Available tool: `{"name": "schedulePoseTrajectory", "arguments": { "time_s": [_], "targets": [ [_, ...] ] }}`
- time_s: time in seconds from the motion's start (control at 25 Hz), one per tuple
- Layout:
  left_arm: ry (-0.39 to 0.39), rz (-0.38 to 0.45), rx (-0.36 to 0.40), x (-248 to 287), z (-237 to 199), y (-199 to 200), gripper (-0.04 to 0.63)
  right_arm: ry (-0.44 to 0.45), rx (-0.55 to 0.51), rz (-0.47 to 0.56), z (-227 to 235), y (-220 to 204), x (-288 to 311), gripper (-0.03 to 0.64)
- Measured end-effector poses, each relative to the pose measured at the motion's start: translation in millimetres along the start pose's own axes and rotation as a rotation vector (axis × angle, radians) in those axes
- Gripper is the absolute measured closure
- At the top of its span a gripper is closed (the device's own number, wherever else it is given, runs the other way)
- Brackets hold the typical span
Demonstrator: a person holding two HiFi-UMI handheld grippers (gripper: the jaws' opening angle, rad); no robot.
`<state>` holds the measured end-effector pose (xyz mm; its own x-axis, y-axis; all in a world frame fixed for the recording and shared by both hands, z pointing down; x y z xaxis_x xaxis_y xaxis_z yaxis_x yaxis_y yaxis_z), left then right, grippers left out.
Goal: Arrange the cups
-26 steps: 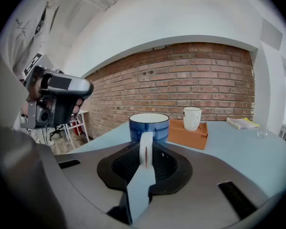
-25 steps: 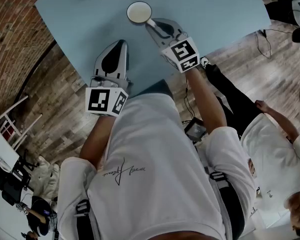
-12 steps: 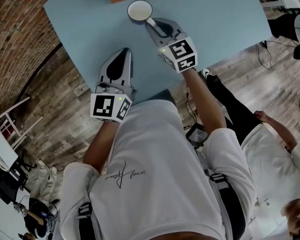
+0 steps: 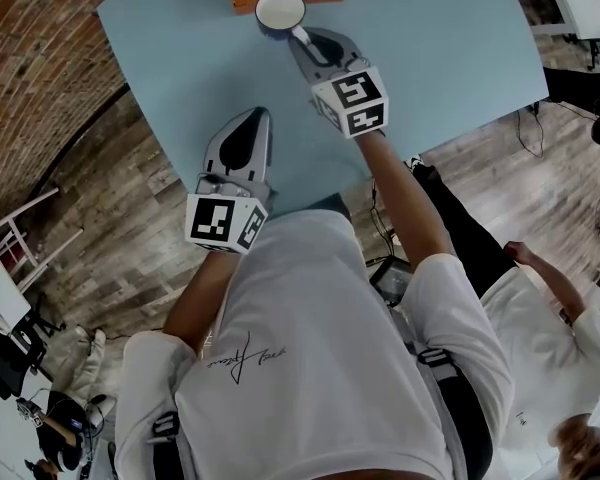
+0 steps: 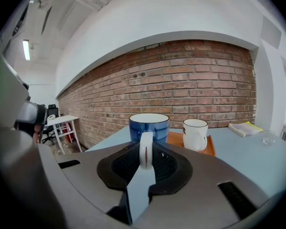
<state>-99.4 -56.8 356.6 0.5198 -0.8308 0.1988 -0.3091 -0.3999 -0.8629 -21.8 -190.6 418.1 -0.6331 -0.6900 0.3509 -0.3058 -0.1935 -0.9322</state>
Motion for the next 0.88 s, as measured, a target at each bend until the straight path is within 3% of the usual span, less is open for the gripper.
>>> {"name": "schedulePoseTrajectory", "arguments": {
  "time_s": [0.88],
  "targets": [
    [0.047, -0.009, -0.013, 4.5, -20.8, -2.0, 0.587, -0.102, 0.028, 0.001, 40.5, -2.6, 74.9, 0.551]
  ]
}}
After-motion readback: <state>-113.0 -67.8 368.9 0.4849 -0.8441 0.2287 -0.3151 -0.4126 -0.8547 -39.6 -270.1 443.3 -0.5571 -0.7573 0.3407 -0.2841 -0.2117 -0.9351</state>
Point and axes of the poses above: the fingertips, and each gripper's own axes: x forward along the fingers, z to its right, y out of its top, the point moved 2 cm from there along -x, backward along the fingers, and after that the axes turned 7 degrees about -x, right-handed, at the moved point
